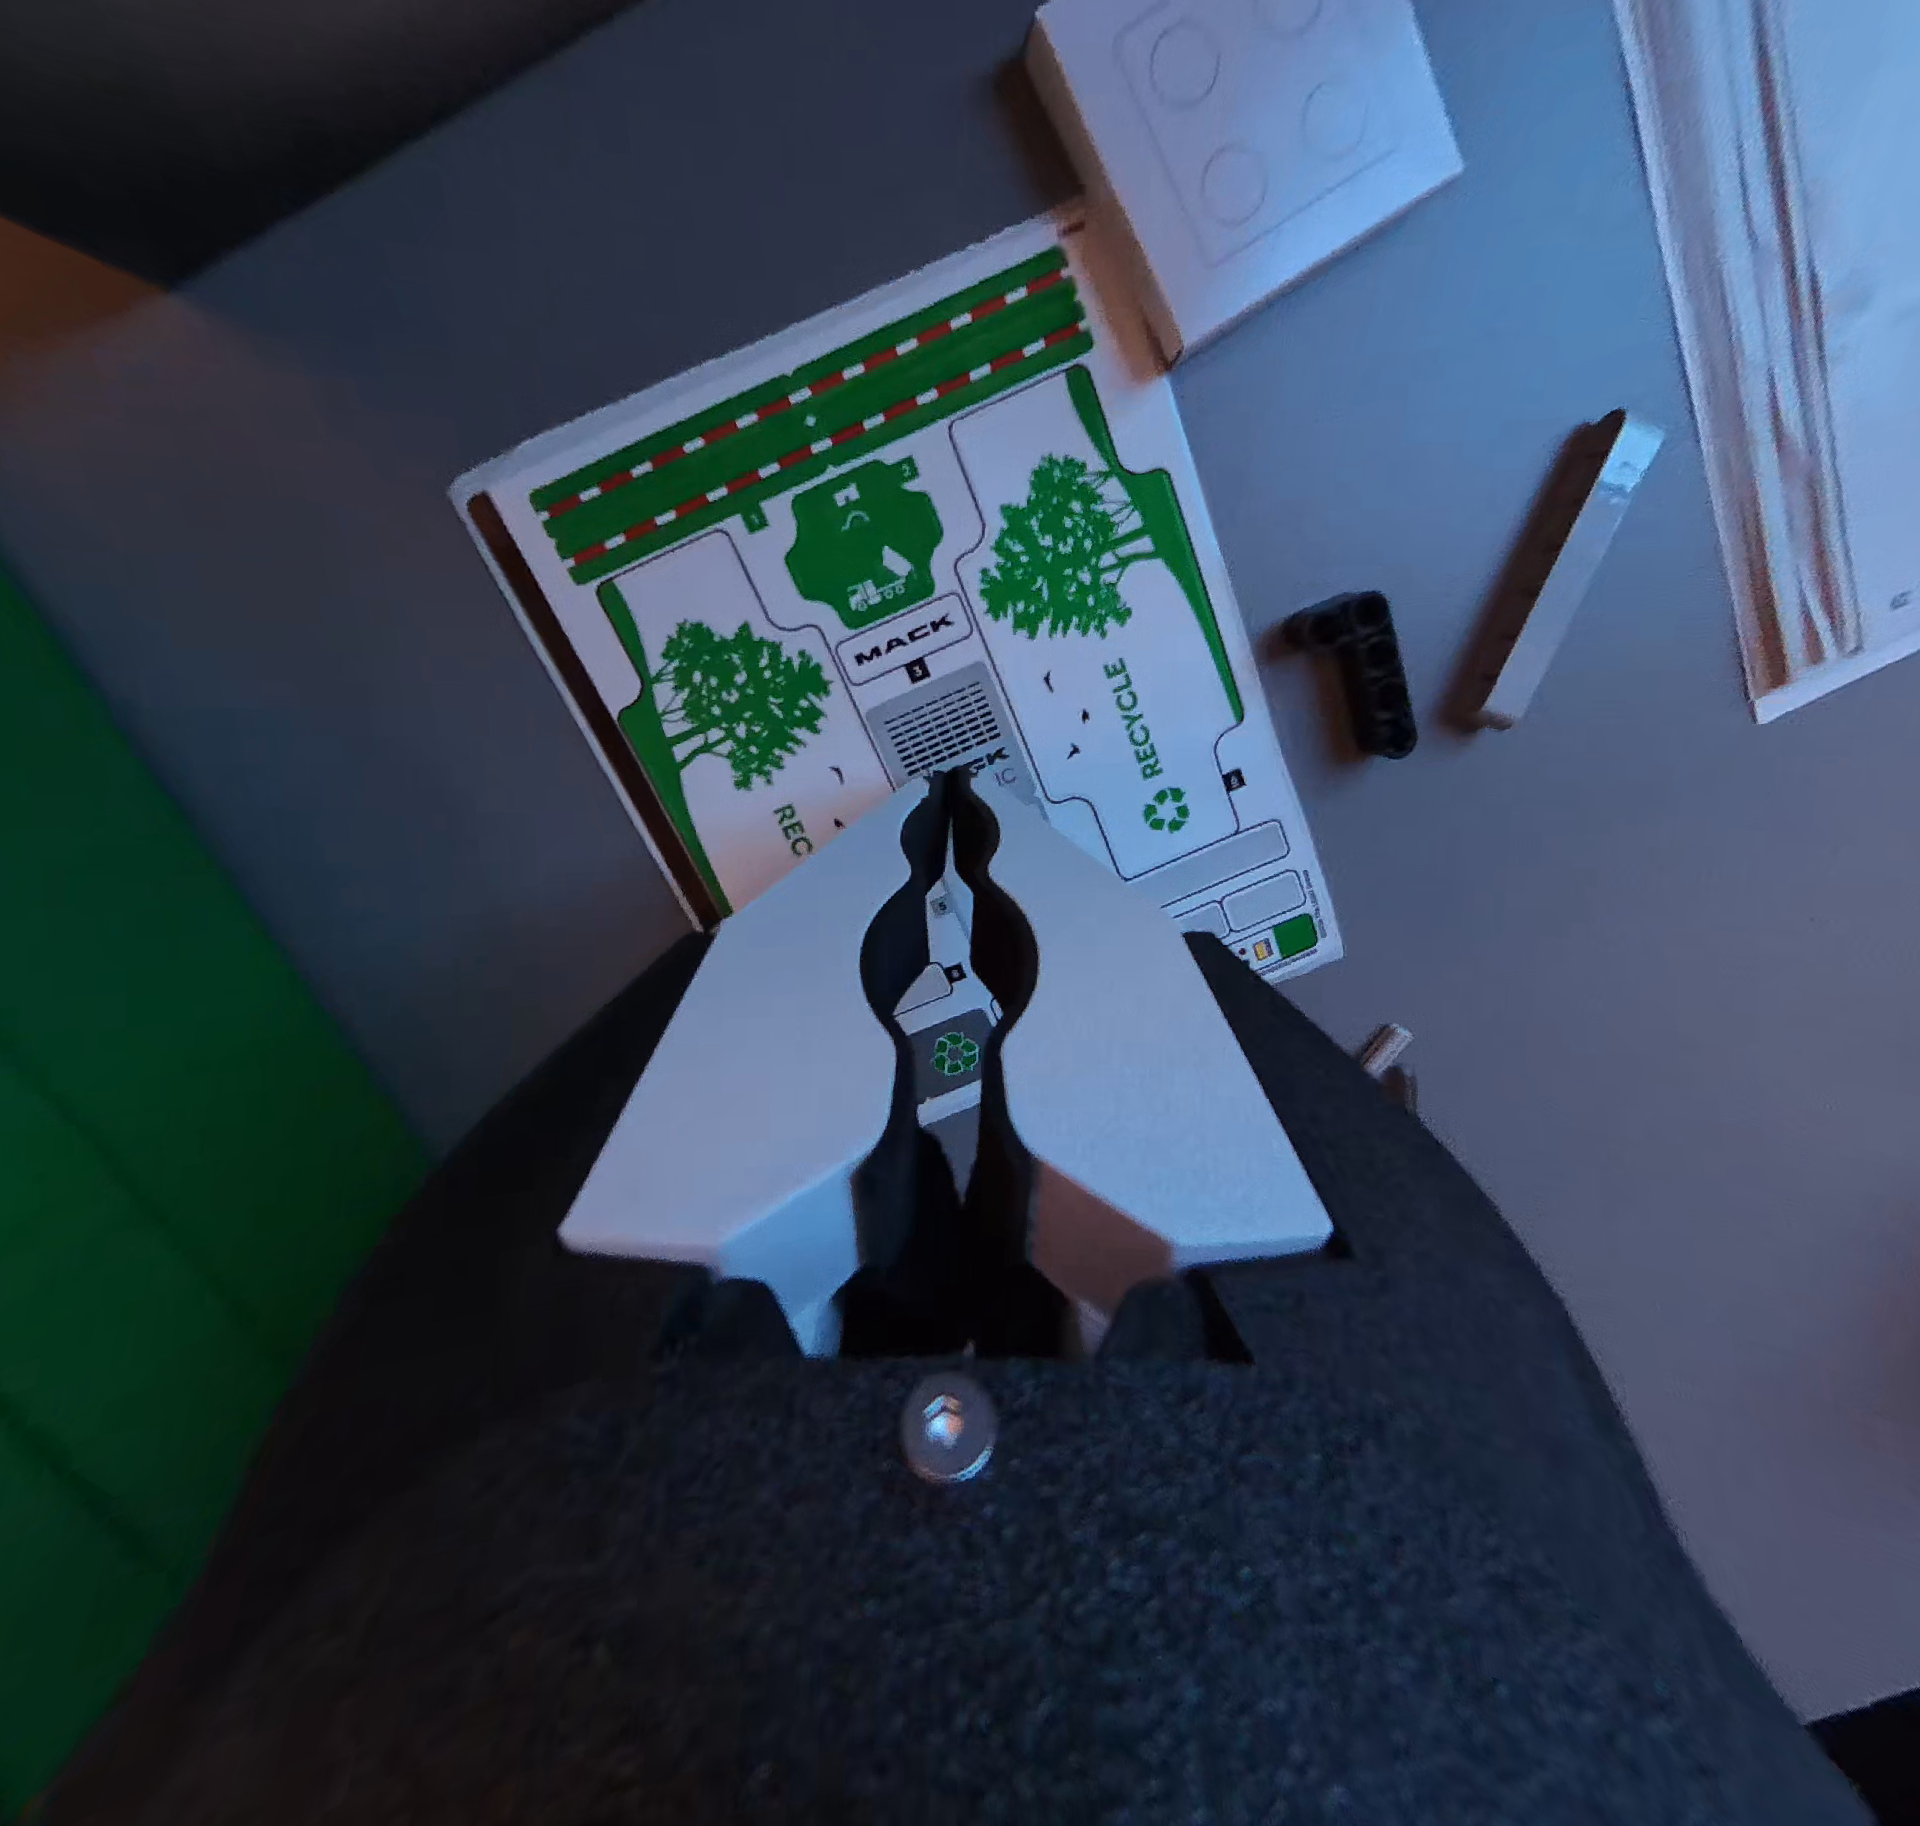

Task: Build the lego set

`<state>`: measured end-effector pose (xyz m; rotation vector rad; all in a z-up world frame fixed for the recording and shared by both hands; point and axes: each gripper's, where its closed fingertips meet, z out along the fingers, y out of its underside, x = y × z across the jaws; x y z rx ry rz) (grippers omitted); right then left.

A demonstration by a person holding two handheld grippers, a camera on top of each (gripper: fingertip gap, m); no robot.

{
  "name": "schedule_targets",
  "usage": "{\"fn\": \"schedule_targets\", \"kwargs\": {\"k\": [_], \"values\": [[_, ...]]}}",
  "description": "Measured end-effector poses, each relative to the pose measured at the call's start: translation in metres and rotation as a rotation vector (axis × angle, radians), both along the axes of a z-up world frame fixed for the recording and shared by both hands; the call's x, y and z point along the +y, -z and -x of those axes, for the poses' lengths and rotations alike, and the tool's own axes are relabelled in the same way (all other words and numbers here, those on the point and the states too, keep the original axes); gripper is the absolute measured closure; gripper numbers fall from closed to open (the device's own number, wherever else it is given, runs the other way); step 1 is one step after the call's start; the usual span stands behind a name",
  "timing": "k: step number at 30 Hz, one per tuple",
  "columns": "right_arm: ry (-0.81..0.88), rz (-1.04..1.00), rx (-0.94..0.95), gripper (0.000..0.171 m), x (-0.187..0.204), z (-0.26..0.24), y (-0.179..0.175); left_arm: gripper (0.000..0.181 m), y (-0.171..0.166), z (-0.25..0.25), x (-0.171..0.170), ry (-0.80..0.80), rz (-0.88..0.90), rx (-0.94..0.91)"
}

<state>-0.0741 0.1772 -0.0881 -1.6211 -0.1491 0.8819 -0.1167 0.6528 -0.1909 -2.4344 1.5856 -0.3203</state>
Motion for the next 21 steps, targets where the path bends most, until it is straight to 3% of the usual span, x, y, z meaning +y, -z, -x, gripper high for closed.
{"fn": "schedule_targets", "kwargs": {"k": [7, 14, 18, 21], "values": [[-0.005, 0.007, -0.010, 0.171, 0.000, 0.002, 0.002, 0.181, 0.000, 0.023, 0.033, -0.052, -0.110, 0.114], [0.002, 0.001, -0.005, 0.171, -0.001, 0.000, -0.002, 0.176, -0.006, 0.023, 0.044, -0.123, -0.146, 0.088], [0.117, 0.044, -0.097, 0.171, 0.000, -0.018, 0.004, 0.155, -0.062, 0.020, 0.034, -0.152, -0.320, -0.062], [0.243, 0.073, -0.250, 0.171, 0.002, -0.032, 0.007, 0.153, -0.119, 0.002, -0.031, -0.060, -0.373, -0.333]]}}
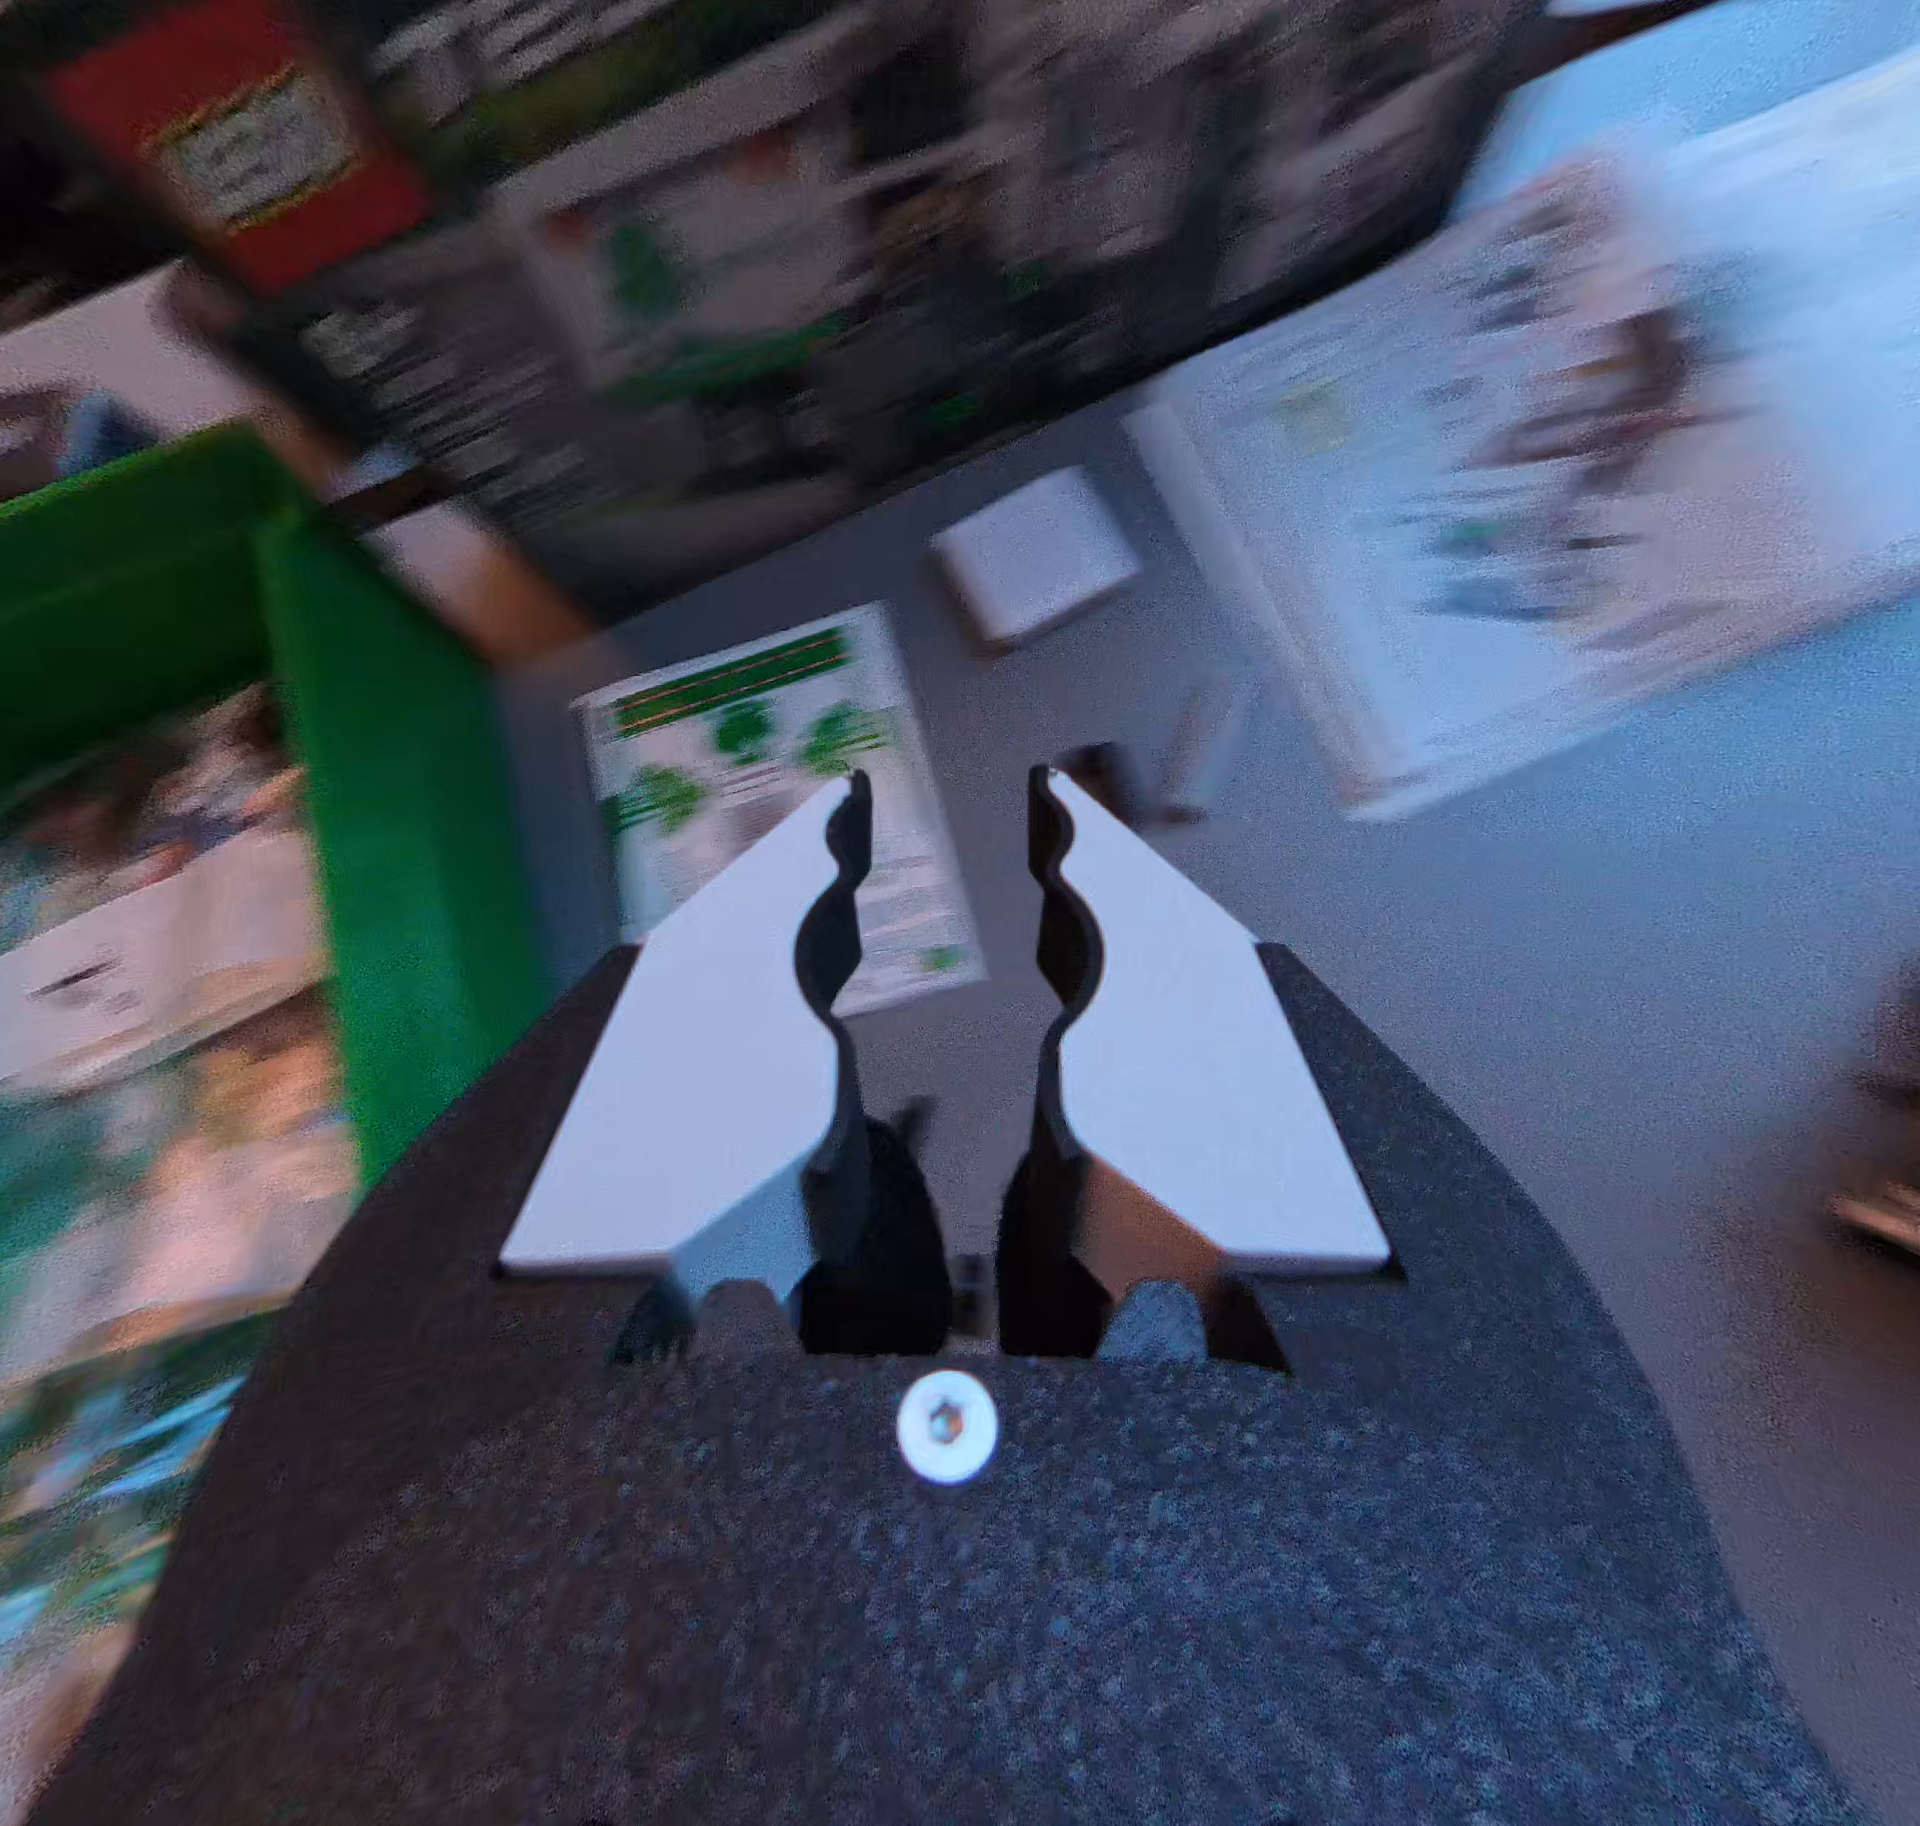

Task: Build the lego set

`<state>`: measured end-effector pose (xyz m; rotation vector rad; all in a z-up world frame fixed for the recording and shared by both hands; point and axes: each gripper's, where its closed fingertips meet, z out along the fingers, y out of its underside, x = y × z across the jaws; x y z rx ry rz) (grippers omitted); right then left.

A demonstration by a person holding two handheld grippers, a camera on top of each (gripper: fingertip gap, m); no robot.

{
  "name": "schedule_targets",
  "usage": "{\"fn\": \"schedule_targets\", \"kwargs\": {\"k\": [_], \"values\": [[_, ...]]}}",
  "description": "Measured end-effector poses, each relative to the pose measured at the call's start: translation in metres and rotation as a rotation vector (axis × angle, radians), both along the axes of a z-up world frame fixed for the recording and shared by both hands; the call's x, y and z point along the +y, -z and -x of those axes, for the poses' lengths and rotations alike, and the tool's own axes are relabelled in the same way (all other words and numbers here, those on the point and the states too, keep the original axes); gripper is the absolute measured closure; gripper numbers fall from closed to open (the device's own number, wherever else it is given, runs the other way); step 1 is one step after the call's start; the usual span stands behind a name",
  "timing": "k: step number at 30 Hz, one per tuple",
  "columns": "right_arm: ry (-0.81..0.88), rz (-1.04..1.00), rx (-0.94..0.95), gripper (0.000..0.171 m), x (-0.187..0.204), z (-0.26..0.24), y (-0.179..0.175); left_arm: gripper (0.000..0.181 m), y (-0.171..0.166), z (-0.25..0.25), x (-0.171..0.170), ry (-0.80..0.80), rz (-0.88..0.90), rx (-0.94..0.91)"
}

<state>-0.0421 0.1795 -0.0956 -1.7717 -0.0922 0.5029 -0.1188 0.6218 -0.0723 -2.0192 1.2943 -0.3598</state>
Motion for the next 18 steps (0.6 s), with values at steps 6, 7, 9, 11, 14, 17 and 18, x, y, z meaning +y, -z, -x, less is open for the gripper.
{"fn": "schedule_targets", "kwargs": {"k": [6, 7, 9, 11, 14, 17, 18], "values": [[0.226, 0.076, -0.384, 0.171, -0.001, -0.028, 0.009, 0.154, -0.030, -0.027, -0.240, 0.621, 0.243, -0.335], [0.252, 0.066, -0.460, 0.171, -0.002, -0.031, 0.009, 0.154, -0.023, -0.026, -0.275, 0.715, 0.261, -0.353], [0.279, 0.049, -0.553, 0.171, -0.003, -0.032, 0.009, 0.154, -0.003, -0.024, -0.334, 0.850, 0.293, -0.353], [0.304, 0.032, -0.595, 0.171, -0.003, -0.034, 0.008, 0.154, 0.021, -0.024, -0.374, 0.933, 0.274, -0.330], [0.351, 0.006, -0.695, 0.171, -0.005, -0.040, 0.006, 0.153, 0.052, -0.031, -0.400, 0.975, 0.176, -0.287], [0.382, -0.003, -0.815, 0.171, -0.007, -0.046, 0.009, 0.154, 0.060, -0.040, -0.417, 0.992, 0.168, -0.301], [0.393, -0.008, -0.856, 0.171, -0.007, -0.047, 0.011, 0.154, 0.062, -0.043, -0.419, 0.997, 0.160, -0.293]]}}
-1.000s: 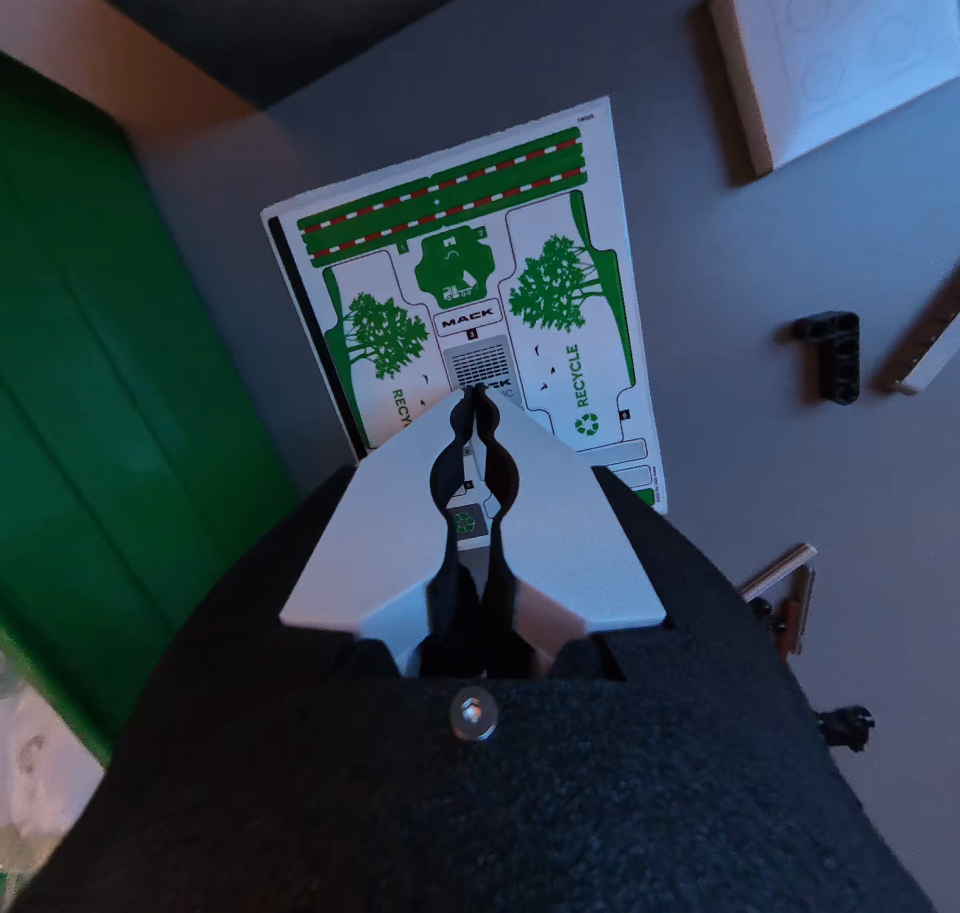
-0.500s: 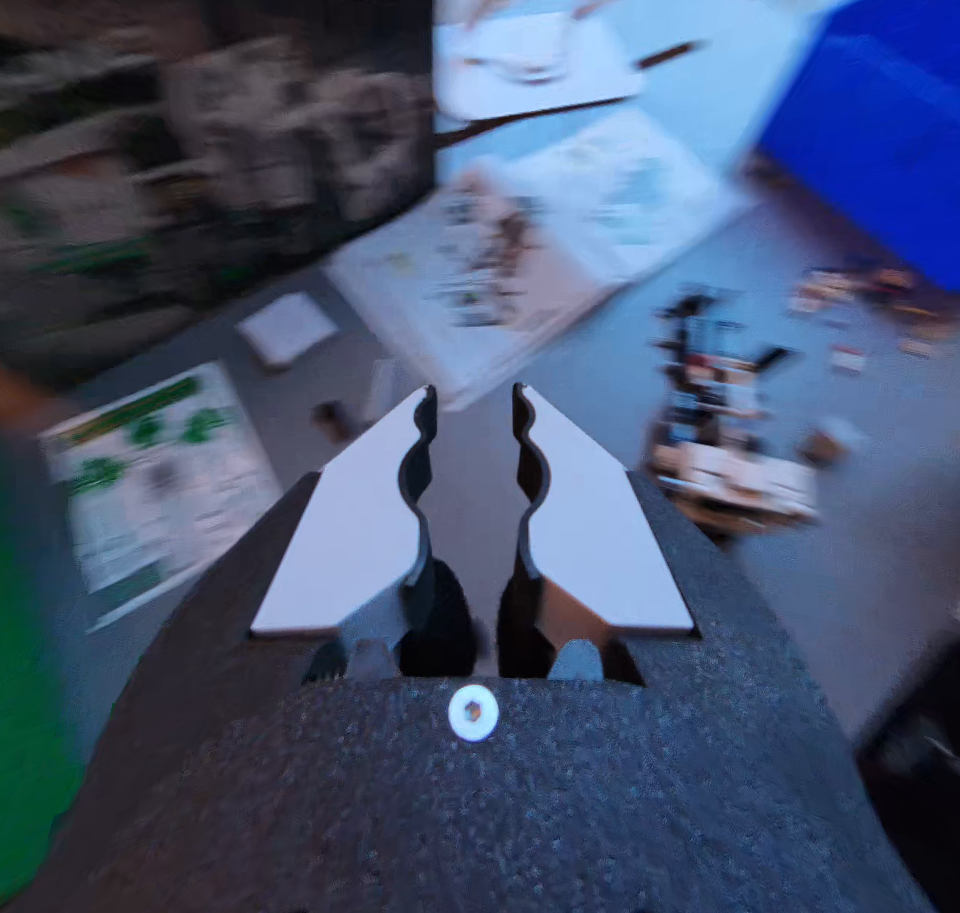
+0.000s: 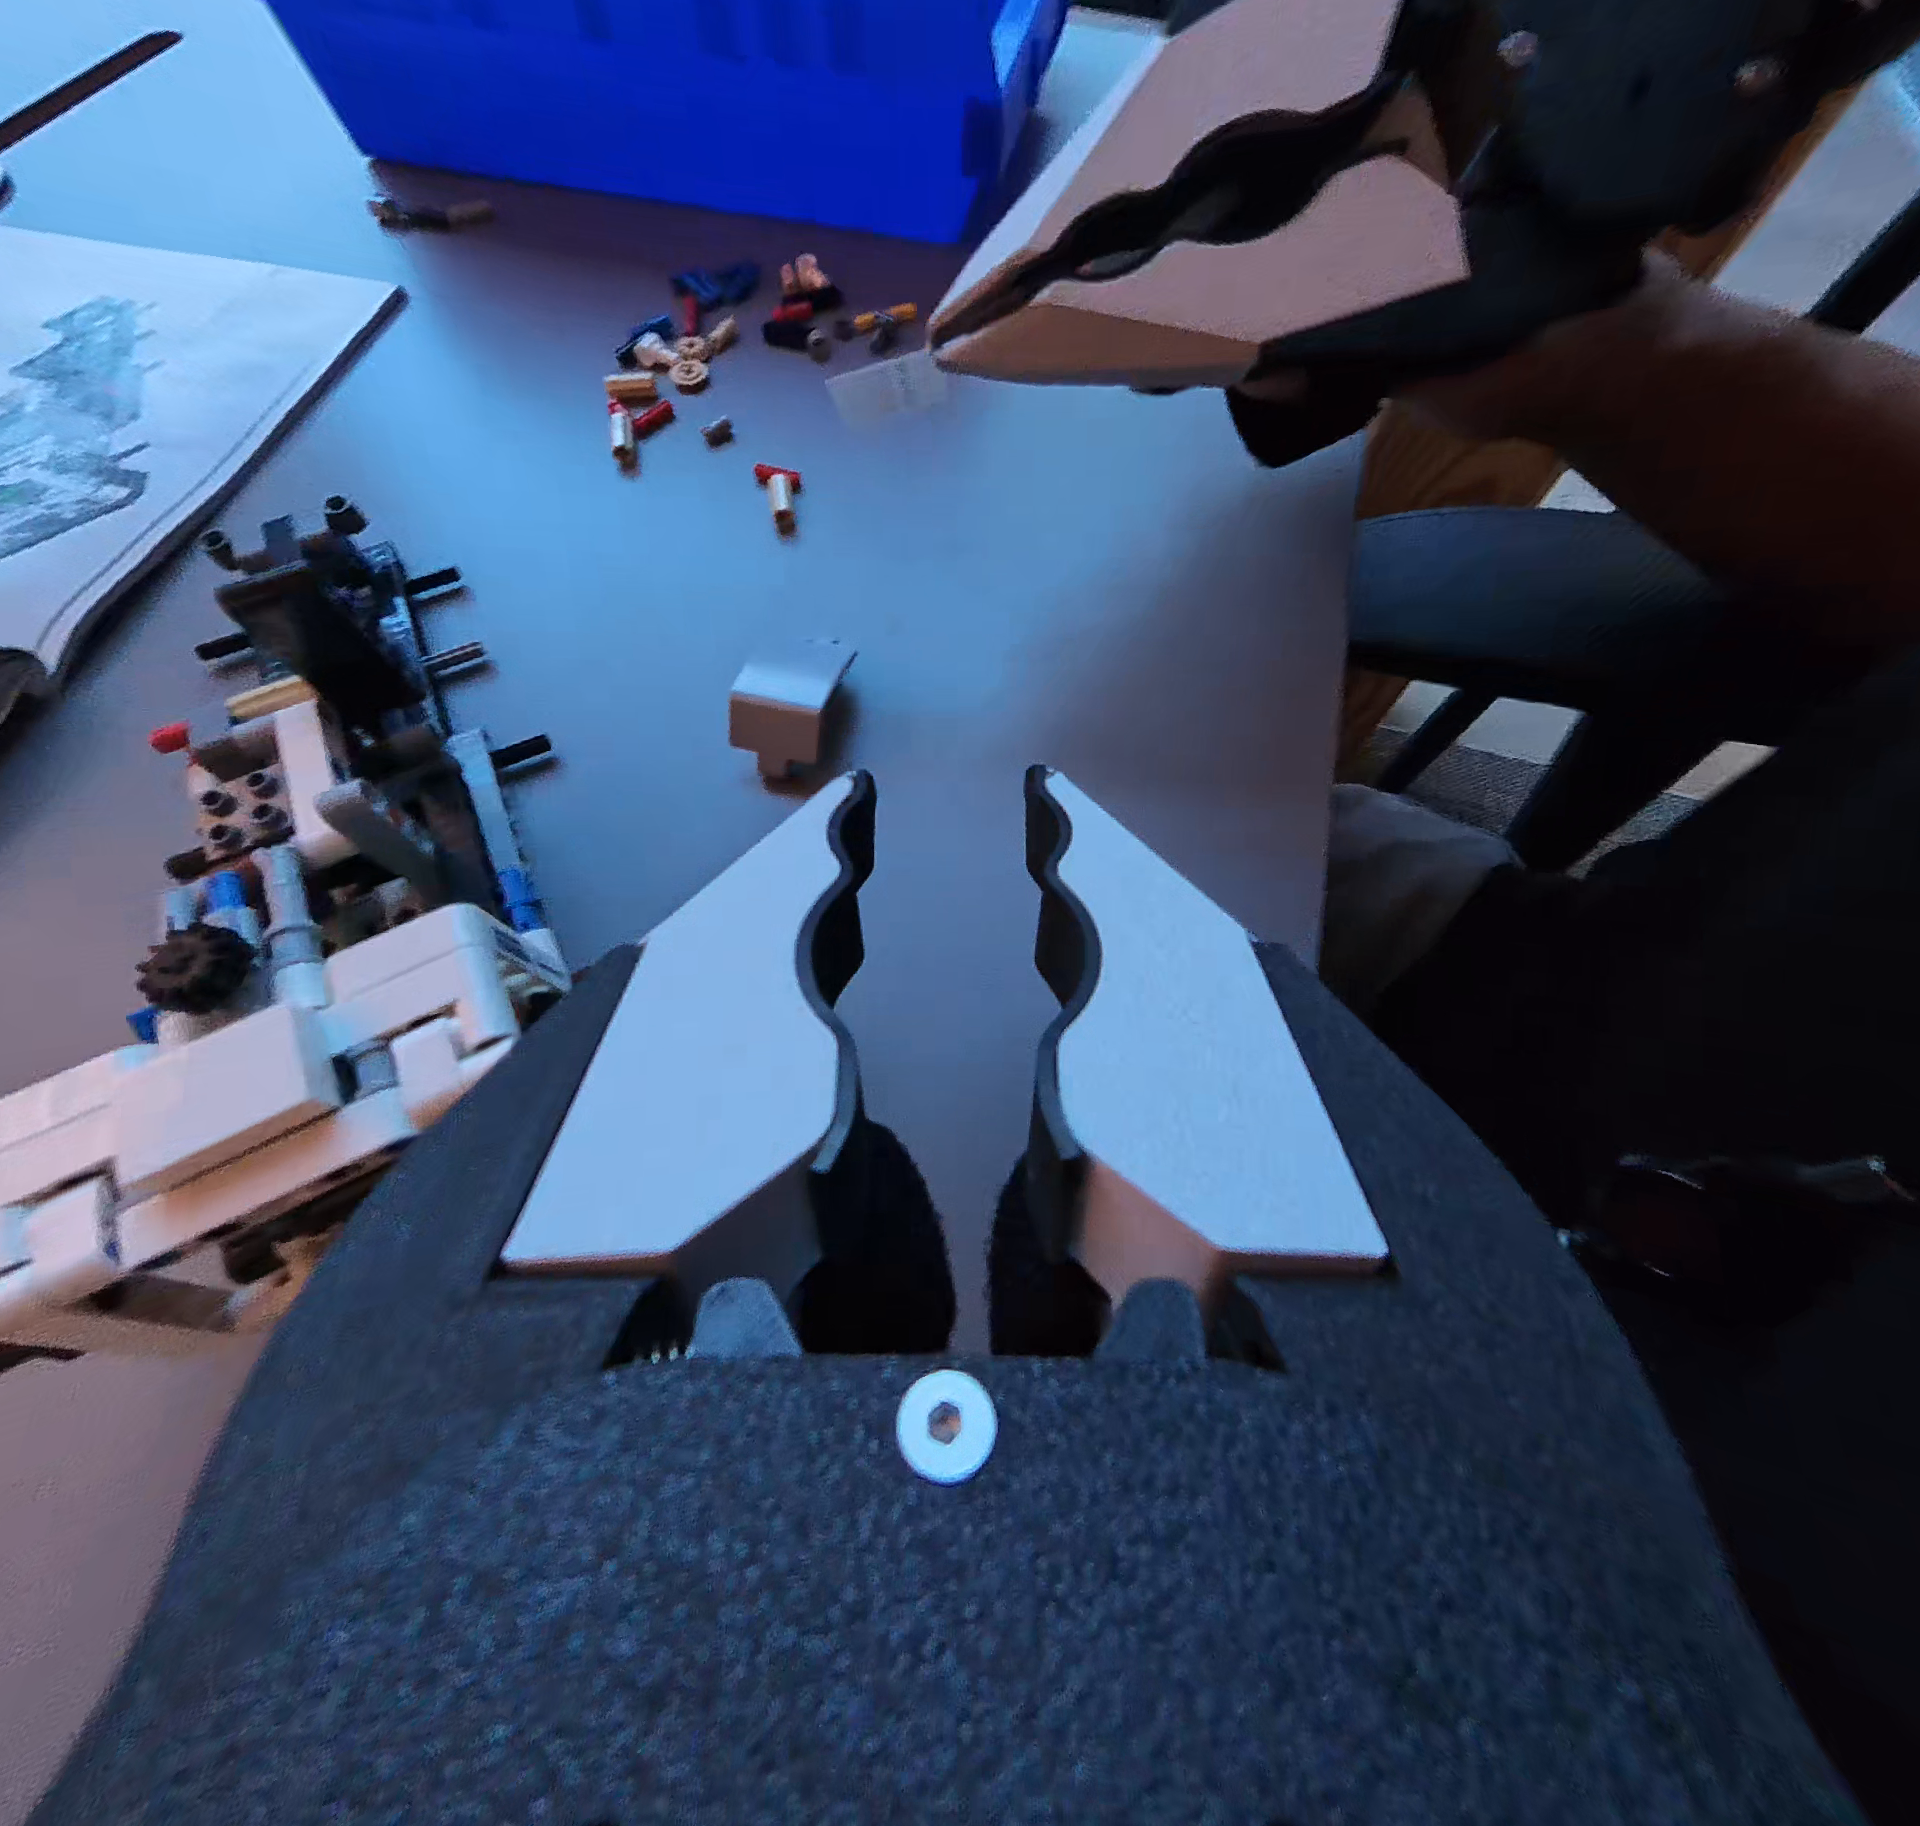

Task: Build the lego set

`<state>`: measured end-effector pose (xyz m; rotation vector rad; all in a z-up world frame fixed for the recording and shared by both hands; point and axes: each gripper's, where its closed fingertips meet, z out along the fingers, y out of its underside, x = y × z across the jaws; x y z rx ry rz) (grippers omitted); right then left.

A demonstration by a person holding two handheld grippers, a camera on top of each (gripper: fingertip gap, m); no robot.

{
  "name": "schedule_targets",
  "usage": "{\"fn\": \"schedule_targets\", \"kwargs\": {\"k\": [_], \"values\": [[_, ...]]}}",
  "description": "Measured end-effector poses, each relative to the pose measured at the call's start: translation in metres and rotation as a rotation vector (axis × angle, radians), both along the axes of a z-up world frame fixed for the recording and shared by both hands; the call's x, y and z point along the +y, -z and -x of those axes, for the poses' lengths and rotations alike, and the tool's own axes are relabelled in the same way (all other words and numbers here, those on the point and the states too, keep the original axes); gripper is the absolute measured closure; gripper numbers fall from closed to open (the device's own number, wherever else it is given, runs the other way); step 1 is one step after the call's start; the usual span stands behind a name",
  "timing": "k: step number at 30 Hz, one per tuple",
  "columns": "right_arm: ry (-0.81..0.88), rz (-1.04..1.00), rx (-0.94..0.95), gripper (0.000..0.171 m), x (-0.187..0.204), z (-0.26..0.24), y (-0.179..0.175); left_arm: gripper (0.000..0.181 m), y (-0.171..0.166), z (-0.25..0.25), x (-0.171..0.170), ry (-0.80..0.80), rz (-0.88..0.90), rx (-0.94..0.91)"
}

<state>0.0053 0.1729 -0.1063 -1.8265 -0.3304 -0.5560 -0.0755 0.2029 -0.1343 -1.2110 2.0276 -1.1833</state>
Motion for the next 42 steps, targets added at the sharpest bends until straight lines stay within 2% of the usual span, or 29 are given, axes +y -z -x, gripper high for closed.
{"fn": "schedule_targets", "kwargs": {"k": [7, 10, 13, 20, 25, 32, 34, 37, 40, 42], "values": [[0.029, 0.067, -0.181, 0.171, 0.005, 0.001, 0.023, 0.154, 0.020, -0.019, 0.016, -0.067, -0.095, 0.100], [0.074, 0.049, -0.313, 0.171, 0.006, -0.001, 0.025, 0.154, 0.027, -0.023, 0.012, -0.052, -0.124, 0.101], [0.083, 0.058, -0.431, 0.171, 0.009, 0.002, 0.030, 0.154, 0.020, -0.026, 0.005, -0.039, -0.113, 0.066], [0.060, -0.002, -0.430, 0.171, 0.010, 0.010, 0.023, 0.154, -0.006, -0.039, -0.008, -0.015, 0.100, 0.067], [0.053, -0.048, -0.525, 0.171, 0.010, 0.020, 0.014, 0.156, -0.016, -0.046, -0.019, -0.030, 0.264, 0.119], [-0.154, -0.248, -0.713, 0.171, 0.005, 0.047, -0.009, 0.156, -0.034, -0.039, -0.013, -0.018, 0.387, 0.118], [-0.178, -0.249, -0.684, 0.171, 0.002, 0.042, -0.010, 0.155, -0.039, -0.030, -0.014, 0.040, 0.370, 0.107], [-0.269, -0.238, -0.530, 0.171, -0.001, 0.035, -0.010, 0.138, -0.018, -0.013, -0.017, 0.112, 0.230, 0.208], [-0.348, -0.177, -0.404, 0.171, 0.001, 0.027, -0.002, 0.136, 0.007, -0.021, -0.005, 0.008, 0.032, 0.204], [-0.413, -0.163, -0.314, 0.171, 0.001, 0.029, 0.003, 0.135, 0.014, -0.026, -0.008, -0.008, 0.008, 0.197]]}}
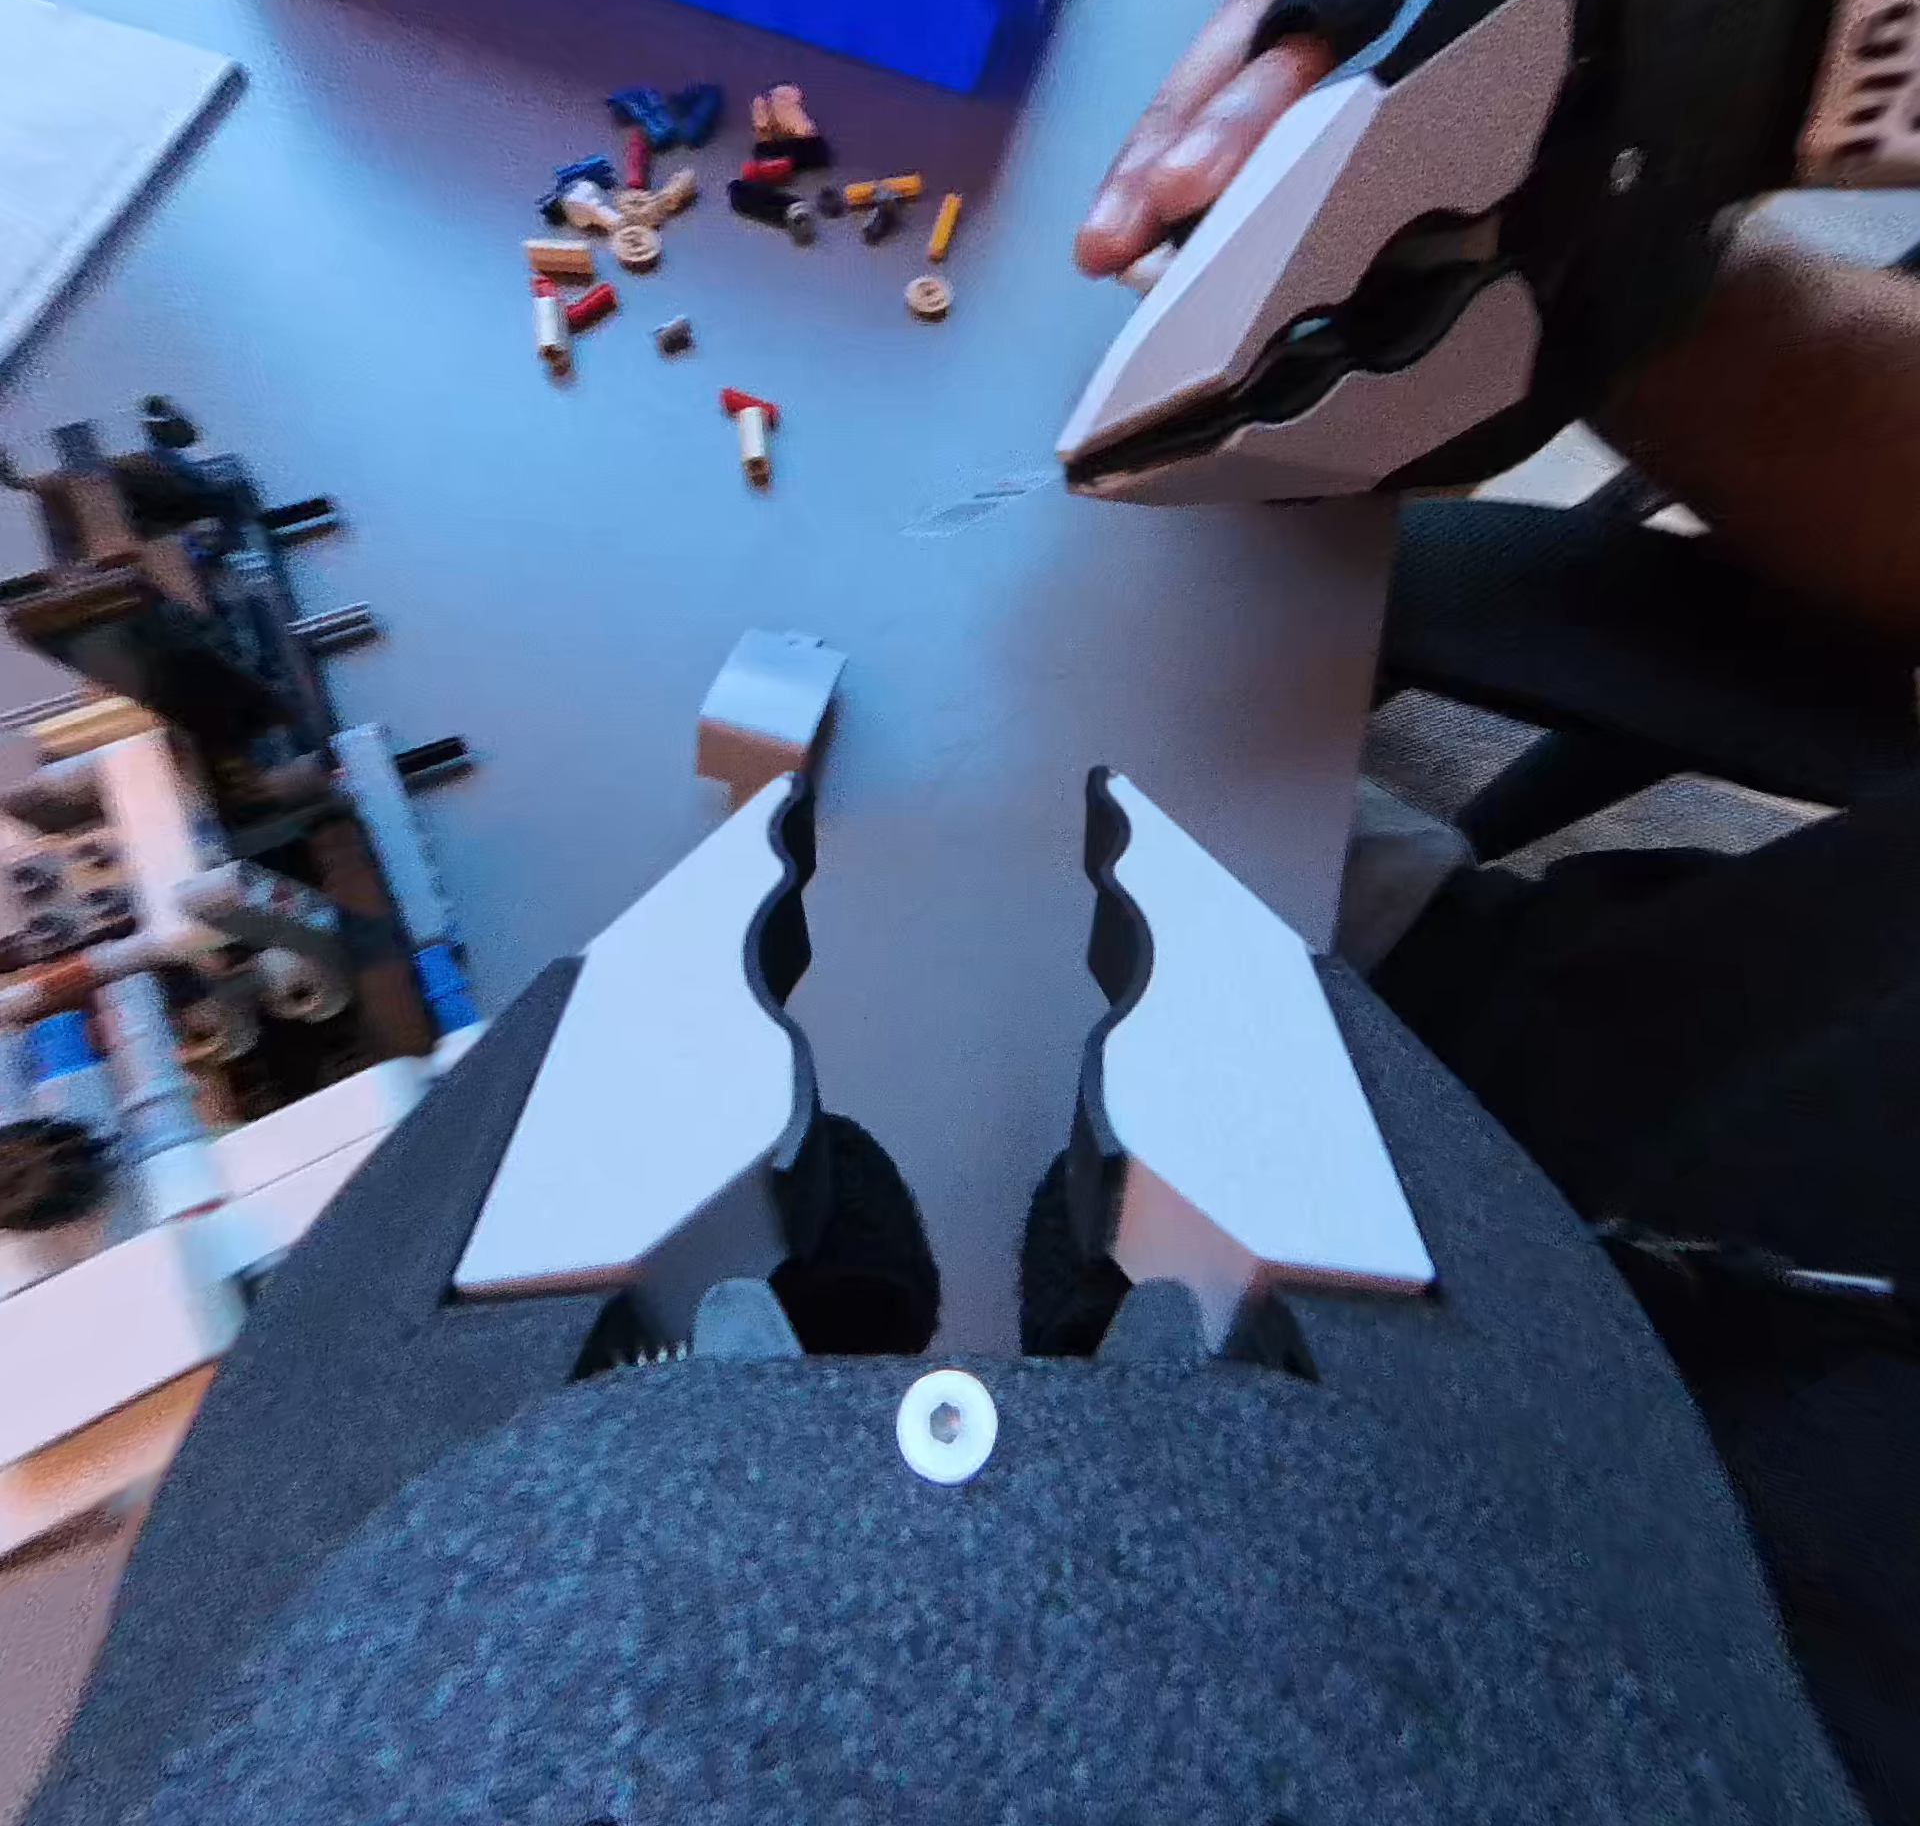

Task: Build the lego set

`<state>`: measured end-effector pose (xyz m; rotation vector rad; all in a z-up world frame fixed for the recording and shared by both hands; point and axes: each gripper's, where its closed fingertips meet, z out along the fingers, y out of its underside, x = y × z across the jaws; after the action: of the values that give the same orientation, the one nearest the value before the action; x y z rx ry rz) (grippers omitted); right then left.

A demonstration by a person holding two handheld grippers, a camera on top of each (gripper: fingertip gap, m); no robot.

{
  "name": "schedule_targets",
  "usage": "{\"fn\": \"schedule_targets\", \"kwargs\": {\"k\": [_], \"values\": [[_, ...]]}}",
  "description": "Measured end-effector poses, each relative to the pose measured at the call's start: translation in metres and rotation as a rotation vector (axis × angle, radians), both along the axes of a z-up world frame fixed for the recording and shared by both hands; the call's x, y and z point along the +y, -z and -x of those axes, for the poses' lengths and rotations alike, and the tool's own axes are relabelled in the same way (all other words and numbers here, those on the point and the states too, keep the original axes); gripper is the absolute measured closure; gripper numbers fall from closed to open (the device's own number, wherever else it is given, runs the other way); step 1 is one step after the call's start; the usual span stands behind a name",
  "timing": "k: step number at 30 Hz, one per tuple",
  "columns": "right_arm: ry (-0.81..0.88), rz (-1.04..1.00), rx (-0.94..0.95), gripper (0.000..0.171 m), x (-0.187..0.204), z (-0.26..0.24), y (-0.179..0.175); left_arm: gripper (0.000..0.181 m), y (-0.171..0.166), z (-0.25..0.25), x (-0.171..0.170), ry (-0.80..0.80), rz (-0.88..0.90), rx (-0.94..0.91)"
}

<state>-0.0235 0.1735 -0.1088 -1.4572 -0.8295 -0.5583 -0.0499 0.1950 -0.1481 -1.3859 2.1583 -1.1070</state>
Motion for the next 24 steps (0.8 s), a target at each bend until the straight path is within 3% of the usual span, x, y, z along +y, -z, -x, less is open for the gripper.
{"fn": "schedule_targets", "kwargs": {"k": [4, 6, 9, 14, 24], "values": [[-0.143, -0.020, 0.257, 0.171, -0.006, 0.015, -0.021, 0.135, -0.027, 0.006, -0.036, 0.128, 0.367, -0.001], [-0.174, -0.045, 0.306, 0.171, -0.011, 0.018, -0.028, 0.136, -0.045, 0.009, -0.035, 0.153, 0.519, -0.032], [-0.116, -0.060, 0.162, 0.171, -0.012, 0.020, -0.023, 0.137, -0.053, 0.013, -0.025, 0.133, 0.634, 0.011], [-0.020, -0.144, -0.265, 0.171, -0.009, 0.037, -0.012, 0.146, -0.065, 0.027, -0.028, 0.109, 0.830, 0.118], [0.050, -0.233, -0.552, 0.171, -0.001, 0.050, -0.014, 0.160, -0.058, 0.031, -0.018, -0.005, 0.929, 0.179]]}}
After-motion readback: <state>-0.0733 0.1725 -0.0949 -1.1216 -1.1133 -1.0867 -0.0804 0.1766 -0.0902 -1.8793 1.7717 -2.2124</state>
